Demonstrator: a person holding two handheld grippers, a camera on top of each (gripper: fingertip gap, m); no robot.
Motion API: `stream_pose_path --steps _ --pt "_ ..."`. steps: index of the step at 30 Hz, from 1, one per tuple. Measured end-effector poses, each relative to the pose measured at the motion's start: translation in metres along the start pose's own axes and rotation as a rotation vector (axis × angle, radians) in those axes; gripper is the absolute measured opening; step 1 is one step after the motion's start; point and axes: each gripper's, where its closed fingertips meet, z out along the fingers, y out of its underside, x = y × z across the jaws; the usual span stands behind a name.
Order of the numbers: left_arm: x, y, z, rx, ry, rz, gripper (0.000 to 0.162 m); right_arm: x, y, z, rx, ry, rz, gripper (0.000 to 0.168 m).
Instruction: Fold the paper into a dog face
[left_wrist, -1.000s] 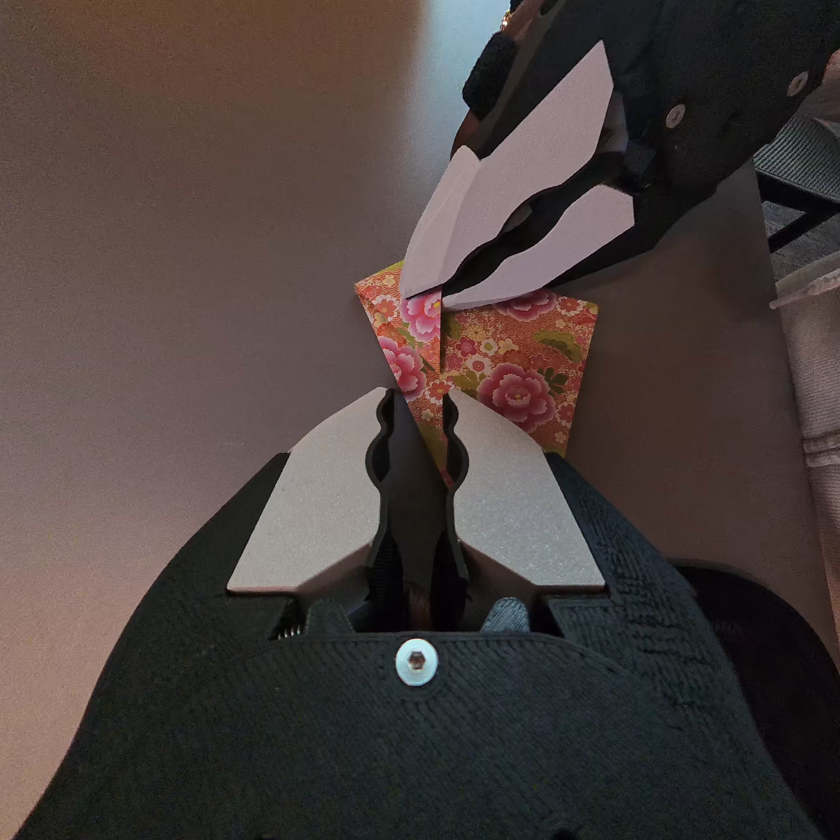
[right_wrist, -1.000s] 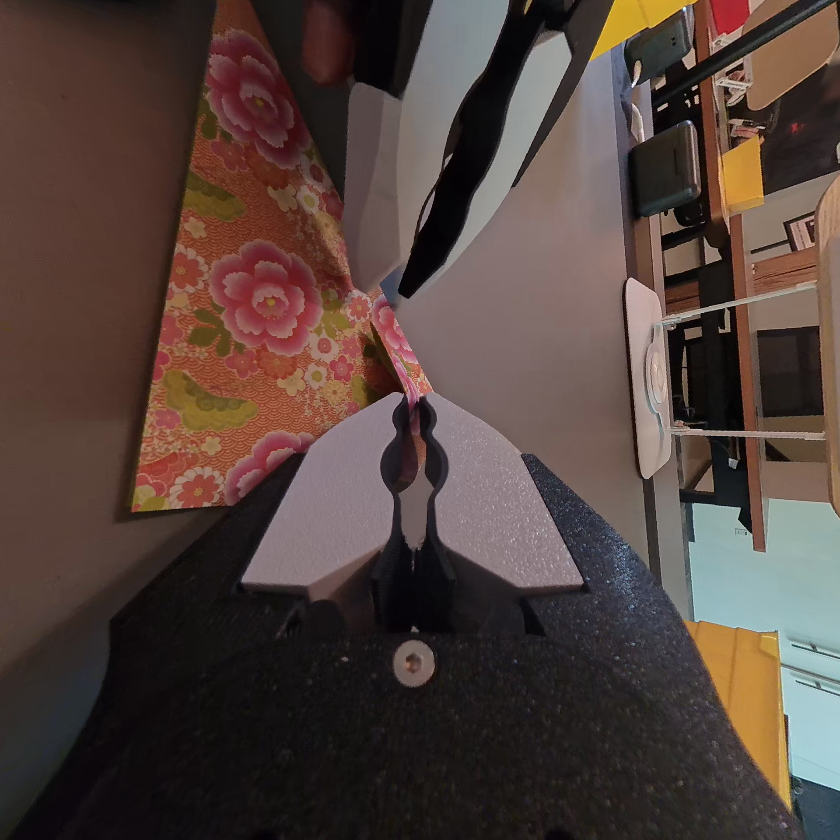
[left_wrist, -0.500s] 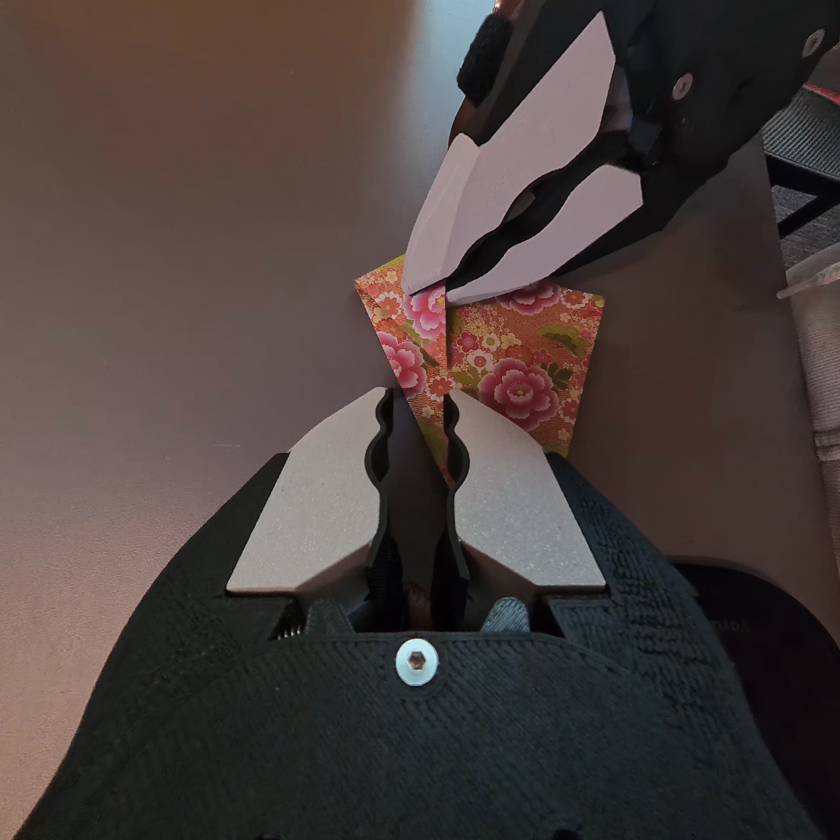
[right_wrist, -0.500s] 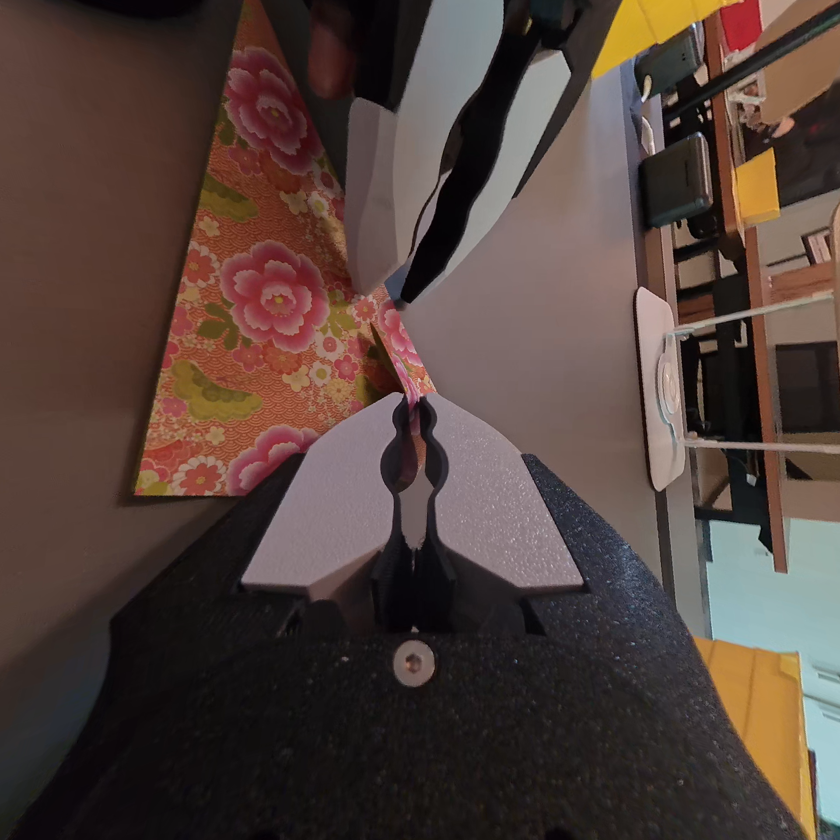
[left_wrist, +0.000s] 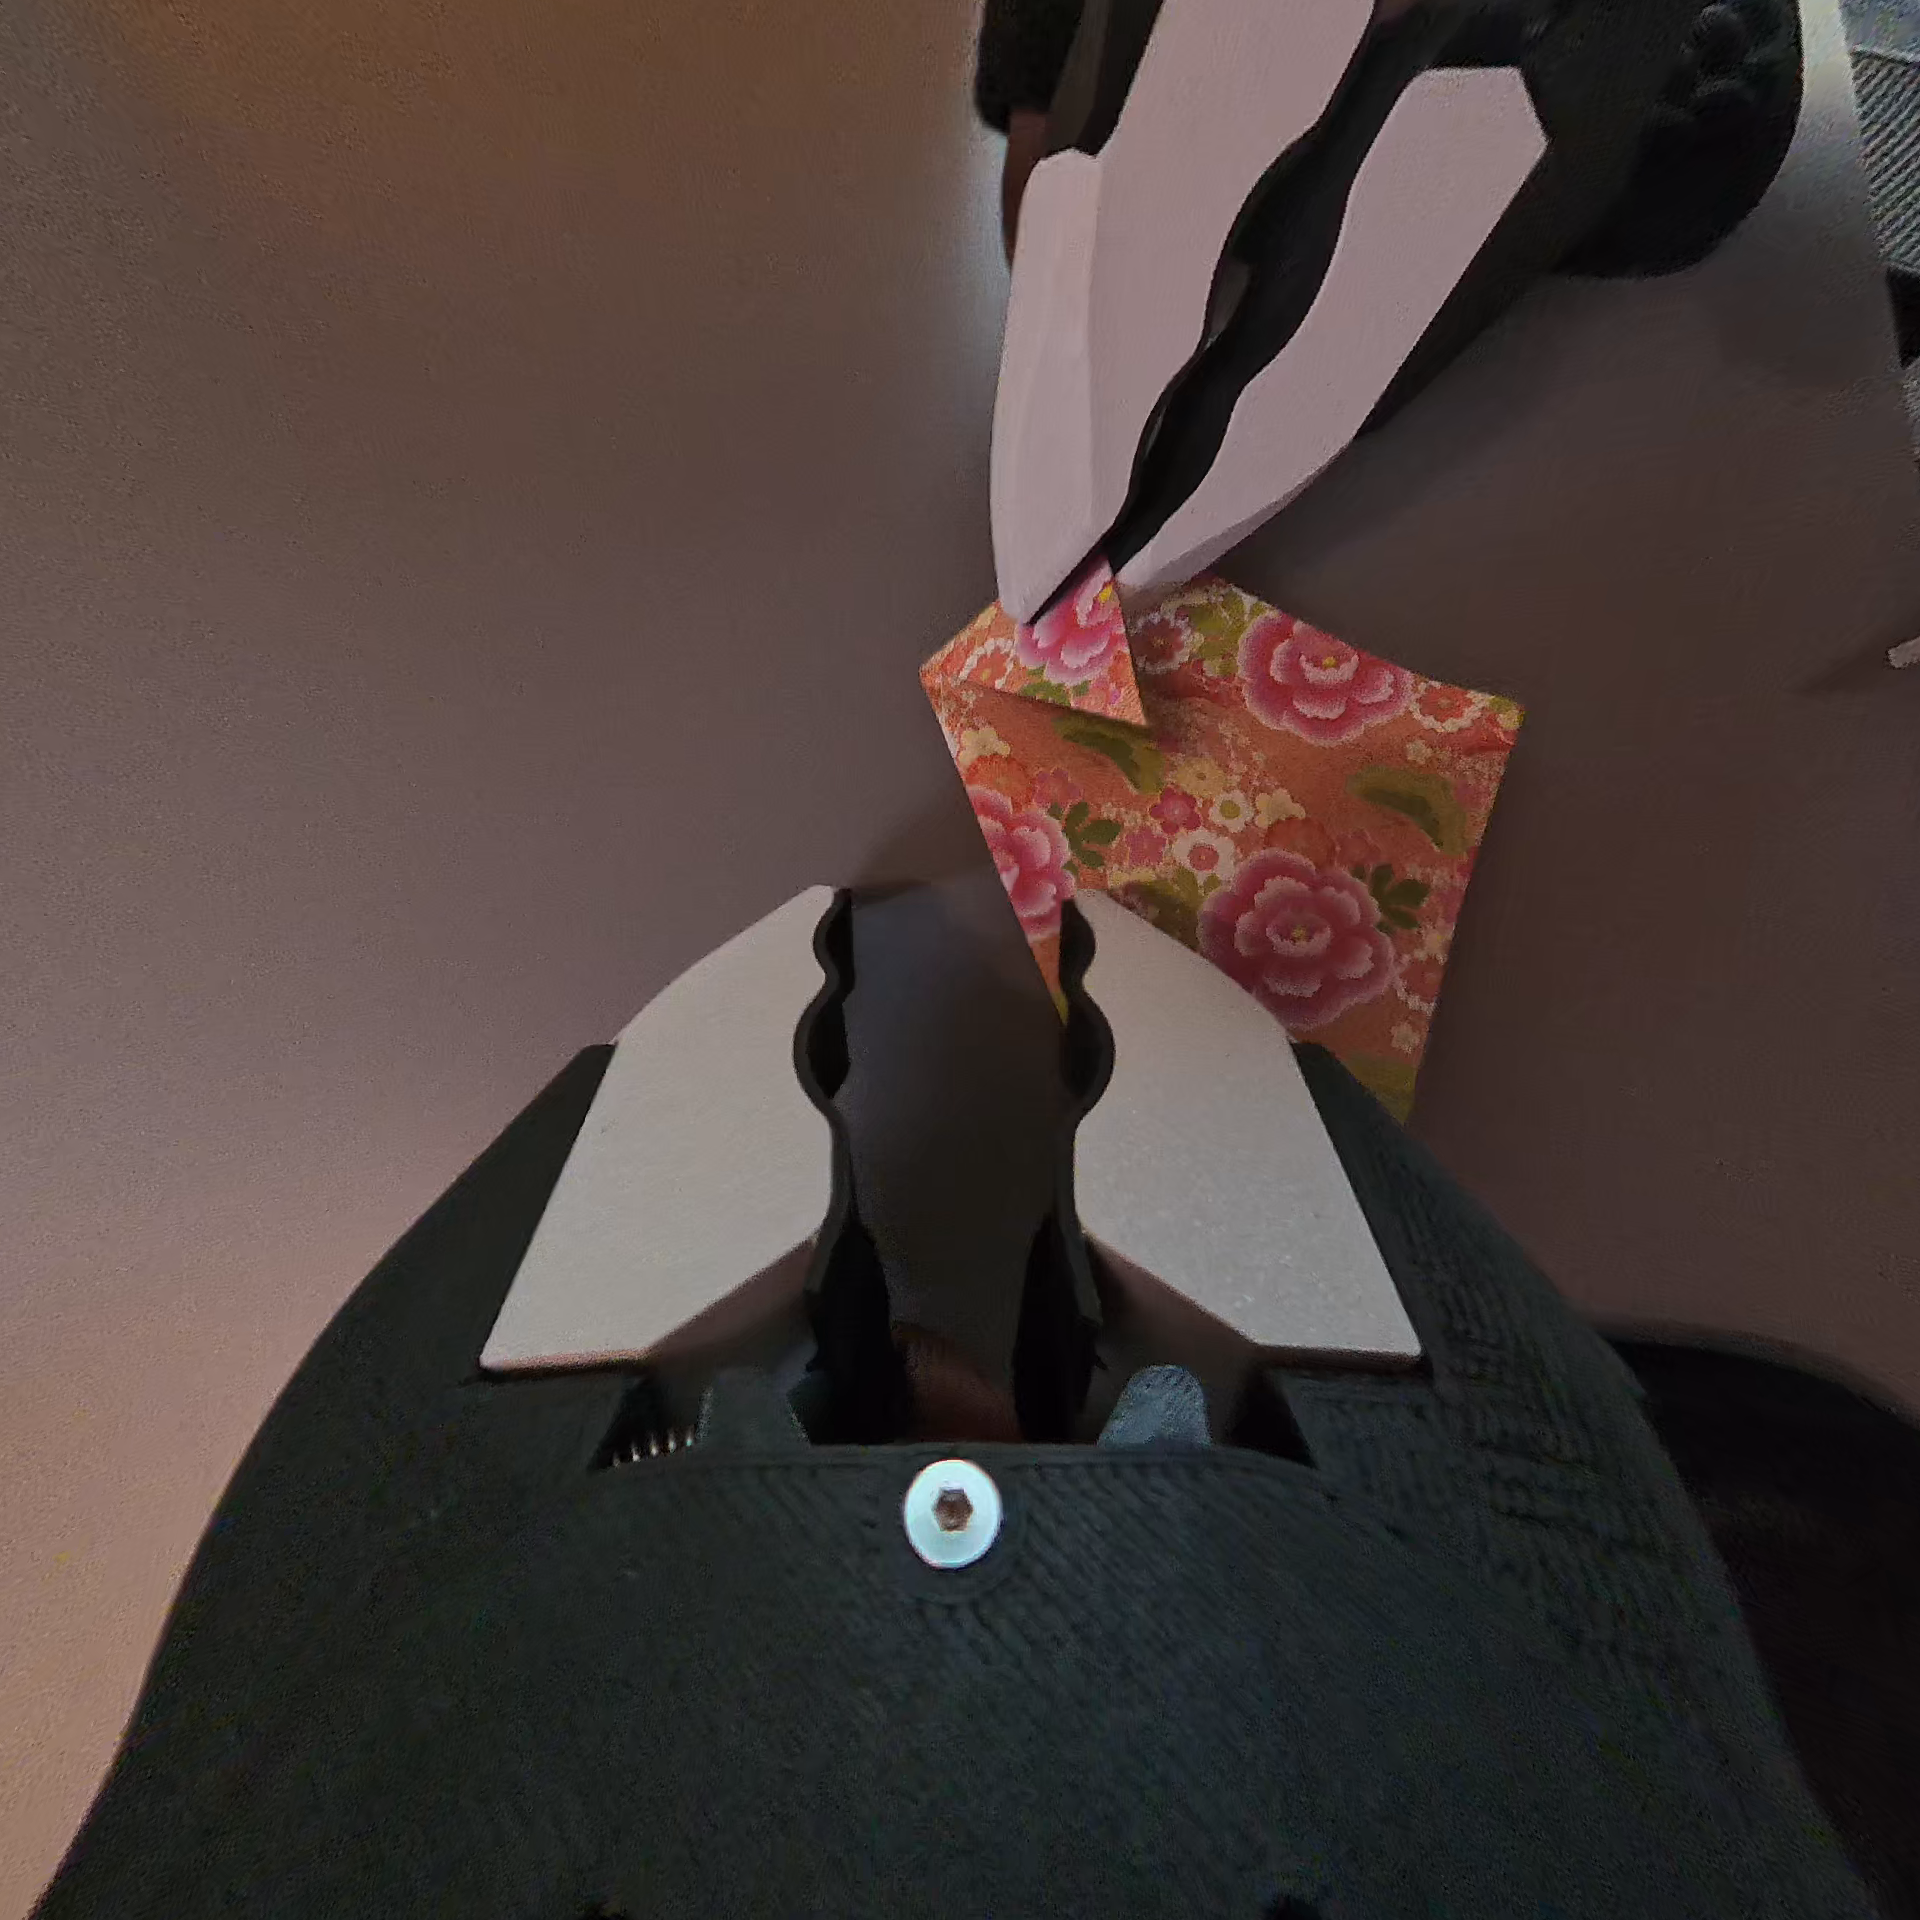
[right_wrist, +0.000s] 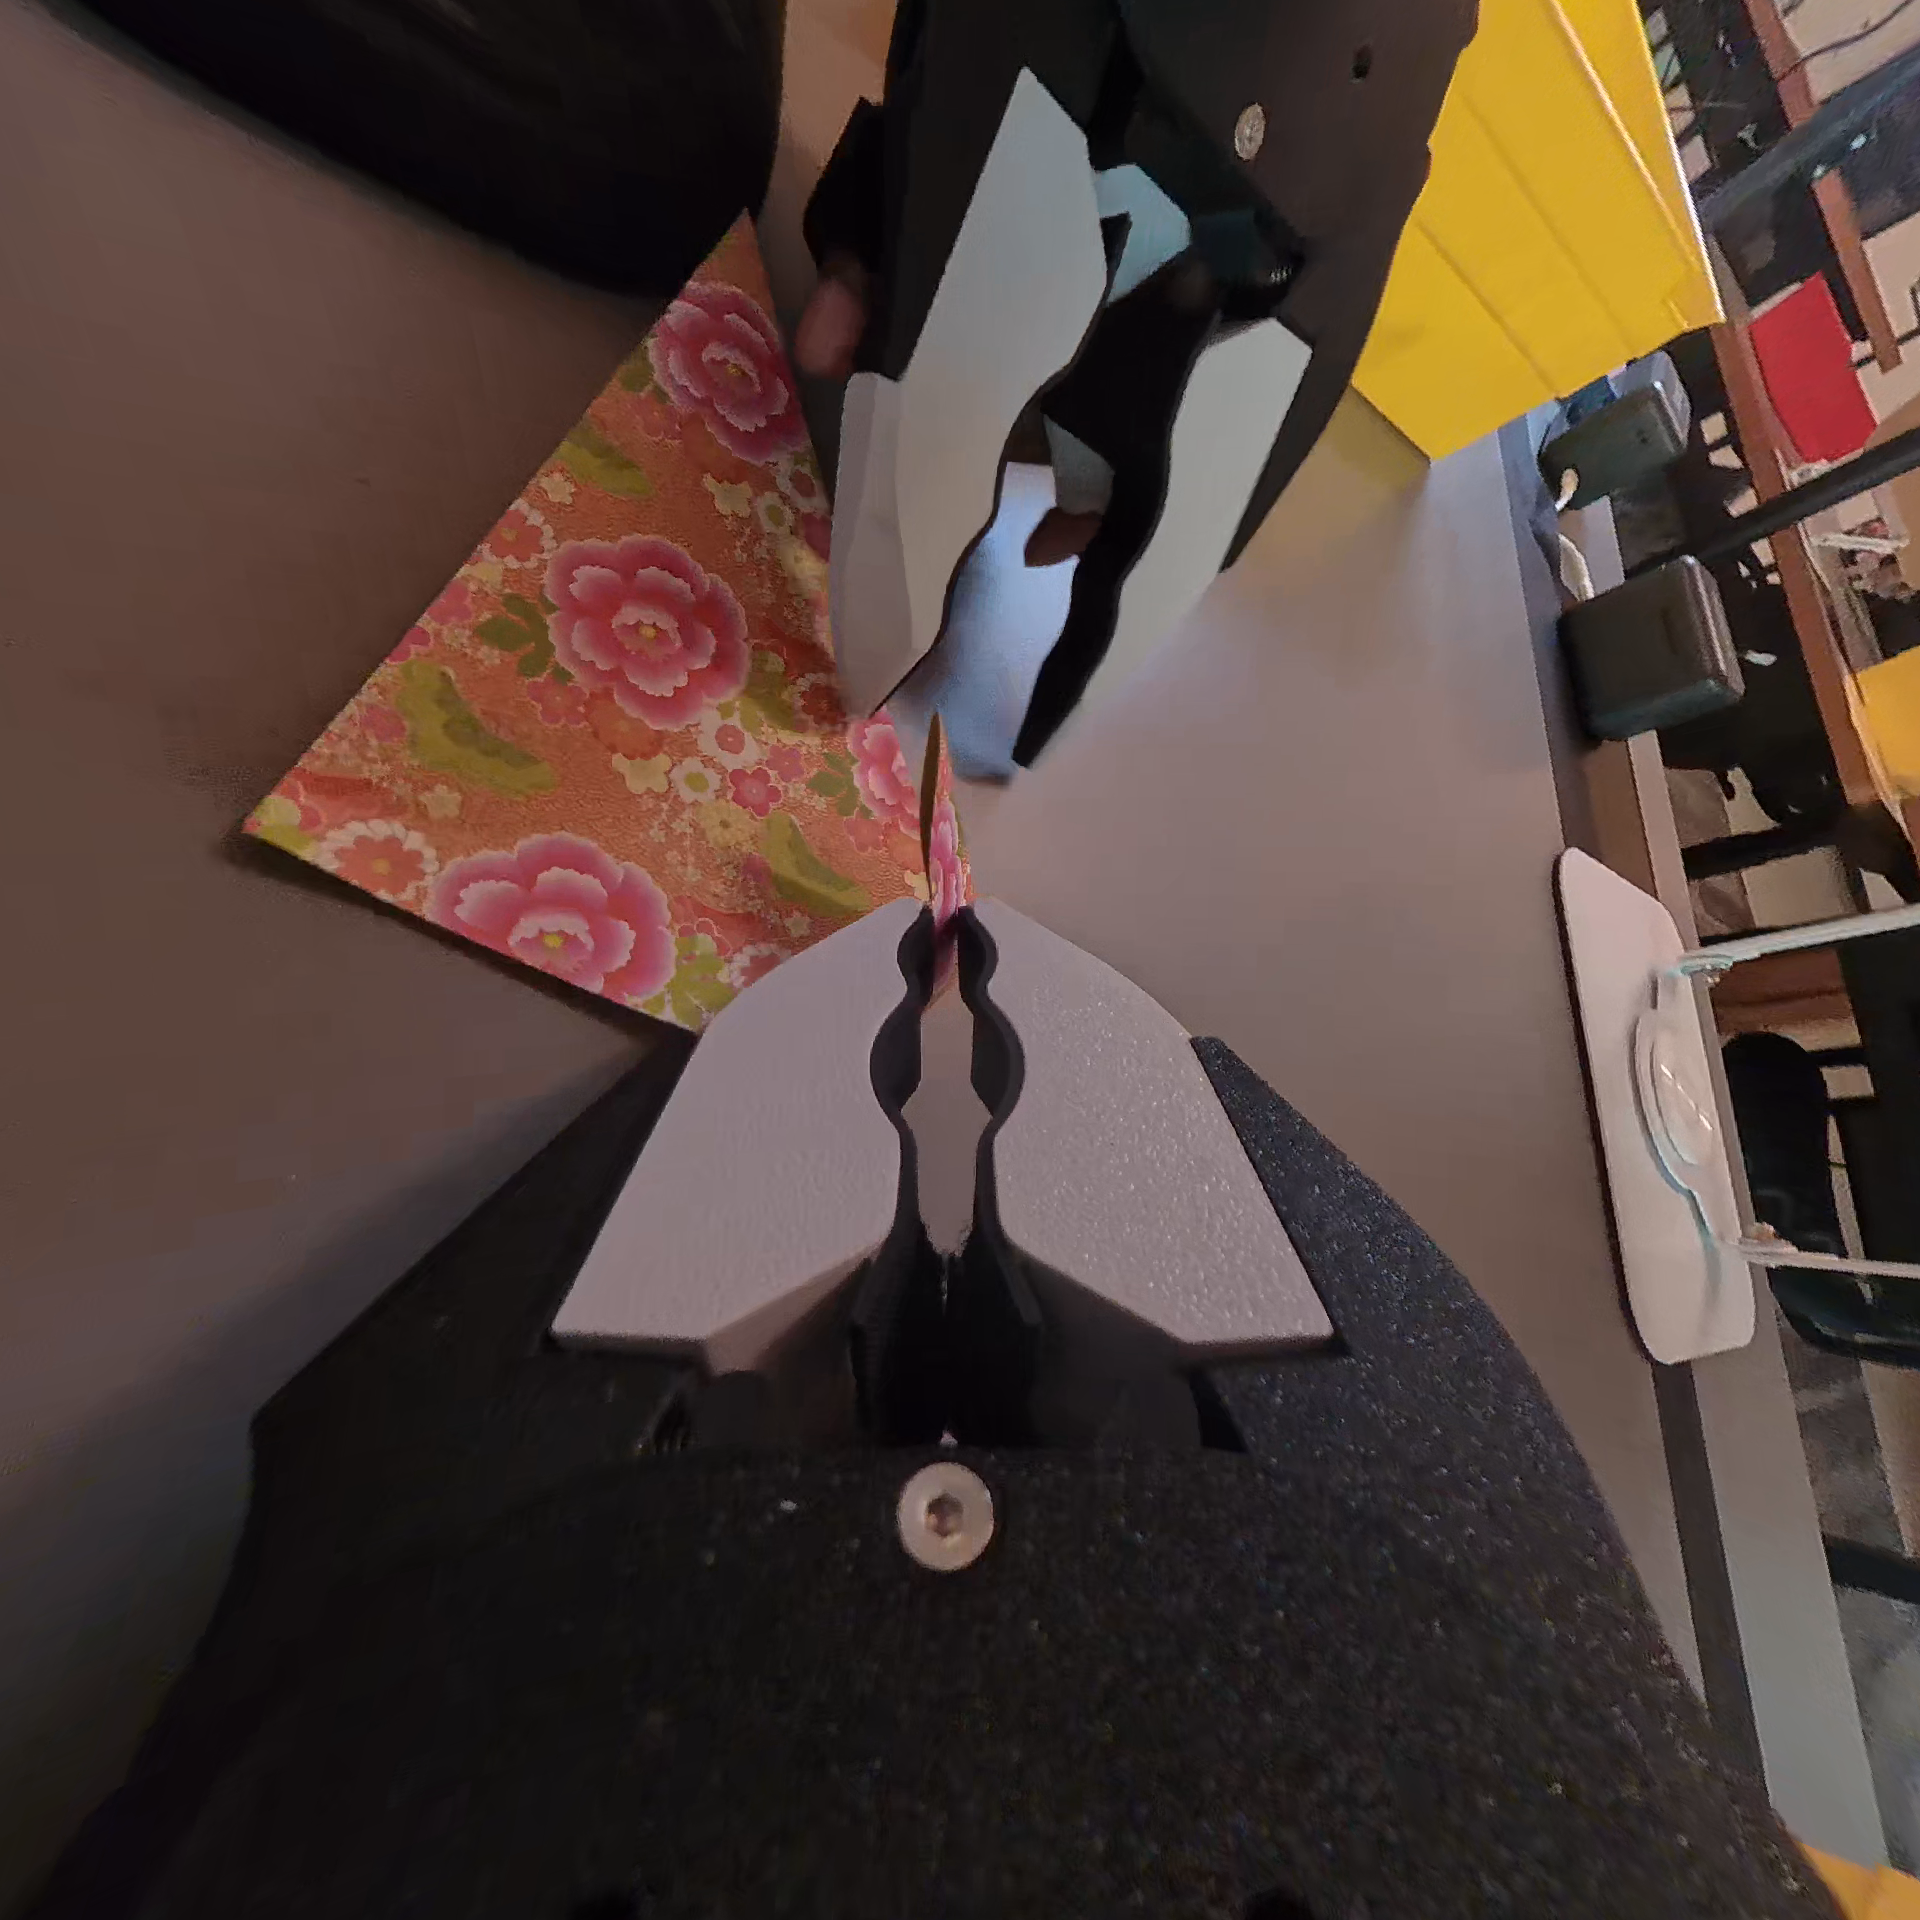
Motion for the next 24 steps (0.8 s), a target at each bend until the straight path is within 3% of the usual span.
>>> stream_pose_path --steps 5,24 --pt "-0.001 -0.005 0.005 -0.020 -0.068 0.089 0.046 -0.009 -0.002 -0.003 0.051 -0.051 -0.048 0.004" --pt "0.001 -0.004 0.005 0.020 -0.037 0.083 0.042 -0.028 0.002 -0.006 0.089 -0.163 -0.202 0.006"
